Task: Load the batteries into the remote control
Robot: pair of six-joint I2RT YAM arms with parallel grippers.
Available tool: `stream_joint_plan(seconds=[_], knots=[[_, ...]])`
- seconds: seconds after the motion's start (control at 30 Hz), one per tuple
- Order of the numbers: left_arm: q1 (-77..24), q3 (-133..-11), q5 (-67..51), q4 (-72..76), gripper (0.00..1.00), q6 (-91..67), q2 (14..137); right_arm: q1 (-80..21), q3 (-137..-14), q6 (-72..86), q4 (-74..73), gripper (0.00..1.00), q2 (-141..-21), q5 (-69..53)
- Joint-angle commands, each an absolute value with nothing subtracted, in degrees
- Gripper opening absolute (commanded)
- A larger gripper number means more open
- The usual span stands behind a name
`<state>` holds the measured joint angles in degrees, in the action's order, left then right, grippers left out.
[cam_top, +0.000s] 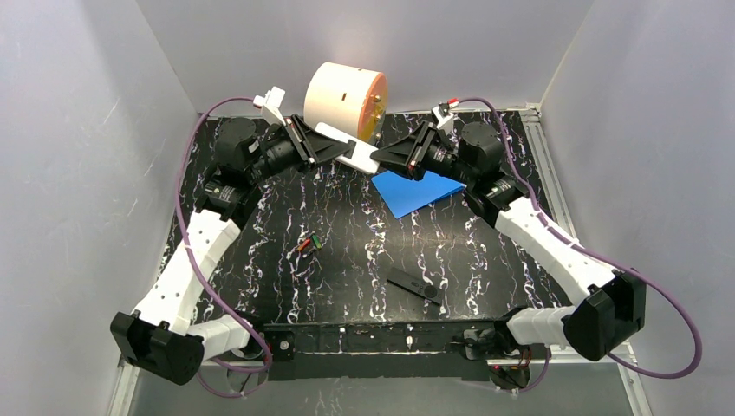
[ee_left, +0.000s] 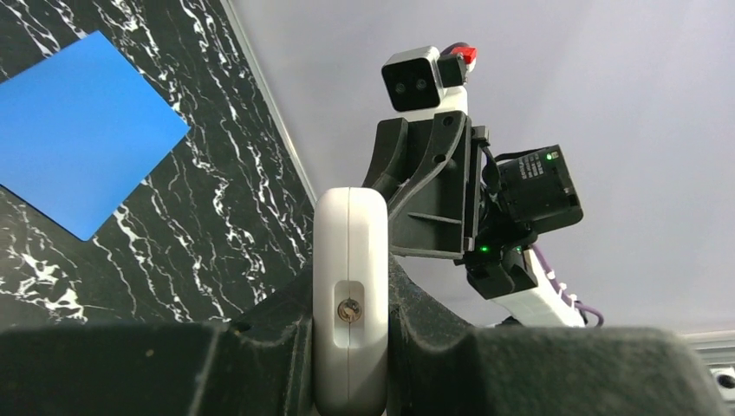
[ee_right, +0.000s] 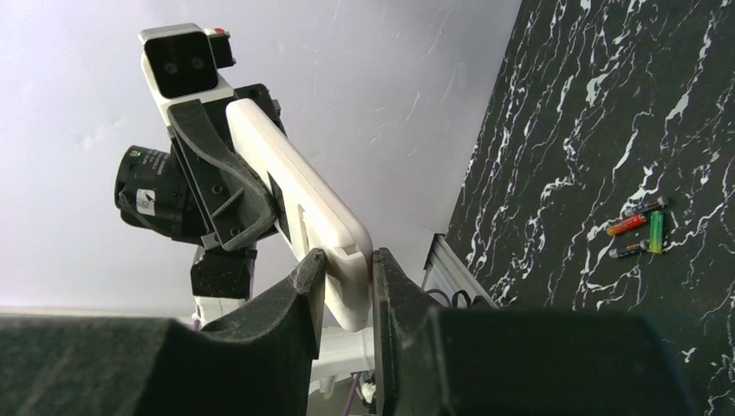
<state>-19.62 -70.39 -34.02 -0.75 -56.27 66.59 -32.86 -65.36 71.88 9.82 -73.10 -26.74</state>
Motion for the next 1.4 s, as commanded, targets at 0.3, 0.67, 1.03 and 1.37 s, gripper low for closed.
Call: stream_joint_plan(seconds=[0.3, 0.67, 1.03, 1.37], knots=[[-19.4, -71.7, -31.5, -3.4, 0.00, -52.7, 67.3, -32.9, -67.4, 78.4, 10.8, 0.48, -75.5, -26.9], [-19.4, -73.1, -30.0, -6.5, 0.00, -49.0, 68.6, -32.9, -69.4, 77.1, 2.7, 0.46, -76.8, -27.4], [-19.4, -73.5, -28.3, -9.0, 0.00, -46.2, 68.6, -32.9, -71.0, 76.7, 2.0, 0.18, -77.8, -28.0], [-19.5, -73.8, -25.4, -12.7, 0.00, -40.9, 67.7, -32.9, -67.4, 73.3, 11.9, 0.01, -74.4, -24.2]])
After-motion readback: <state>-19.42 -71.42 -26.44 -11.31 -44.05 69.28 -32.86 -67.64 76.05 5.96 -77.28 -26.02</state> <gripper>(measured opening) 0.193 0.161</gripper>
